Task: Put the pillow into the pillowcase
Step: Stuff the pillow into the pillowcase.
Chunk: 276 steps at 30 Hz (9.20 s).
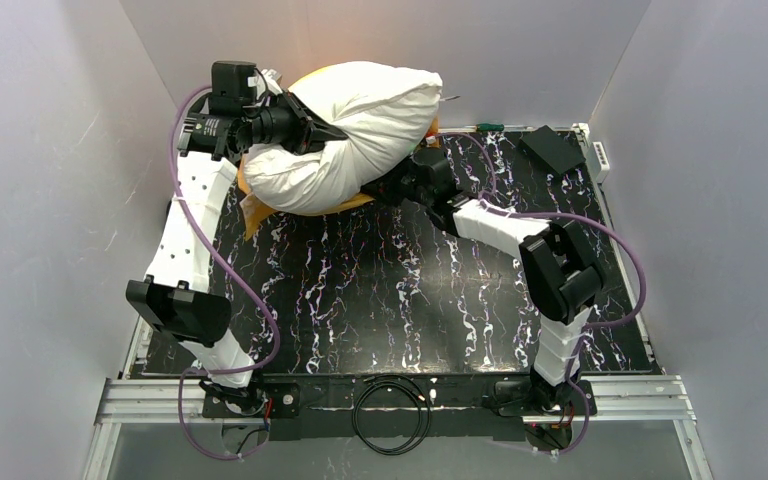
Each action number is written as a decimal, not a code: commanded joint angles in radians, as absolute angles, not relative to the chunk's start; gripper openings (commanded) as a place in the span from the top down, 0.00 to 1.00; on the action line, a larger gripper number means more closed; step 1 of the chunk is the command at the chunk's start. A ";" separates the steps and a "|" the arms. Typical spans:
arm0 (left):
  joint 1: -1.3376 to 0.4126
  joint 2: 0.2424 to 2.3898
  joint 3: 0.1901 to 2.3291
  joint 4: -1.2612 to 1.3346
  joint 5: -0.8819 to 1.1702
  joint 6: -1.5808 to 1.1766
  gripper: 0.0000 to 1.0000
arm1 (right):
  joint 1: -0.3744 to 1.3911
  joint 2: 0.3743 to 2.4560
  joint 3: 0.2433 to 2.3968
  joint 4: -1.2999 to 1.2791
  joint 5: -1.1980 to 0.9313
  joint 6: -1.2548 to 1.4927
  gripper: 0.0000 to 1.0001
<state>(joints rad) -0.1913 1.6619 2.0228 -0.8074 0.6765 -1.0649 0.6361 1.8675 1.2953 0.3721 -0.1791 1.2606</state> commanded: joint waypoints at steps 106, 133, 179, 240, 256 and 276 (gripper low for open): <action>-0.492 1.754 2.127 -0.961 0.371 -0.443 0.26 | 0.380 1.696 1.725 0.666 -1.023 1.434 0.99; -0.115 1.667 1.808 -1.035 0.389 -0.643 1.00 | 0.405 1.787 1.813 1.314 -0.977 1.938 0.99; -0.488 1.493 1.189 -0.729 0.400 -1.017 1.00 | 0.526 1.702 2.158 -1.322 -0.335 0.385 0.43; -0.528 1.341 1.982 -0.372 0.390 -0.833 1.00 | 0.716 2.015 2.347 0.616 -0.824 1.620 0.99; -0.545 1.458 2.375 -0.394 0.425 -0.718 1.00 | 0.719 1.954 2.115 0.398 -0.843 1.521 0.99; -0.665 1.401 1.699 -0.863 0.026 -0.835 1.00 | 0.429 1.355 1.197 0.332 -0.930 1.218 0.99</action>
